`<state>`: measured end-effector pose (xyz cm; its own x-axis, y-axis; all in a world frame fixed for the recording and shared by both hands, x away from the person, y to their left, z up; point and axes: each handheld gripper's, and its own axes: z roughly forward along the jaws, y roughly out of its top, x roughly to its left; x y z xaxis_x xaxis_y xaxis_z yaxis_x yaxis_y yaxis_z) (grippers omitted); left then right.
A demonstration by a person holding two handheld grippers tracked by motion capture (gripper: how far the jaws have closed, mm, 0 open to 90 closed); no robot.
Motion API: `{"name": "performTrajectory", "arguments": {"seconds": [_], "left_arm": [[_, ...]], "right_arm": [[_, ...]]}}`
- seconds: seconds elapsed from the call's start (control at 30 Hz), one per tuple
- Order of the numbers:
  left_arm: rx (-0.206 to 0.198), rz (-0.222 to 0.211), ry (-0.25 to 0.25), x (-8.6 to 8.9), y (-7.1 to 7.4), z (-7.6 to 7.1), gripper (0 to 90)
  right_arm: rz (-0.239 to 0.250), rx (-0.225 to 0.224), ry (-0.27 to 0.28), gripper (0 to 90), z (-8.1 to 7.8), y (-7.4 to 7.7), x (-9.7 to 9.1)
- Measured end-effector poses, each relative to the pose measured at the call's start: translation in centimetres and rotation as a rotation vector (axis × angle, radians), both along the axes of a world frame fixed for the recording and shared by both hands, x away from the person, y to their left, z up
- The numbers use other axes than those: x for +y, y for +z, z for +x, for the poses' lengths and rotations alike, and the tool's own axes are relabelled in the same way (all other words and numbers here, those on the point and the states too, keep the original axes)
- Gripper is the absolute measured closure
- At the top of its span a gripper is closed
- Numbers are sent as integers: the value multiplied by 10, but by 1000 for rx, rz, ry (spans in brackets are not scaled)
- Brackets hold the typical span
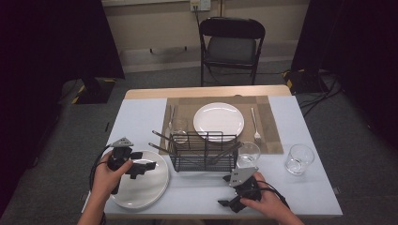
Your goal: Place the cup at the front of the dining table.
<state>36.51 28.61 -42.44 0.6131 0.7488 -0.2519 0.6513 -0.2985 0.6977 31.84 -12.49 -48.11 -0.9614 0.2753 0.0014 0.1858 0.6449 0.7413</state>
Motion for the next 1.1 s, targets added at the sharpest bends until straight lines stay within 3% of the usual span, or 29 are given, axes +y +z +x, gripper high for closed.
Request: {"name": "performTrajectory", "arguments": {"seconds": [0.43,0.7,0.97,1.1], "left_arm": [[1,1,3,2,-8,-7,168],[-9,33,-1,4,-12,-9,162],[-8,27,3,4,-14,-12,159],[-10,44,-3,4,-16,-13,158]], "right_arm": [[0,0,-1,161,0,0,0],[0,0,0,161,0,0,0],[0,0,0,161,0,0,0],[0,-1,0,161,0,0,0]]}}
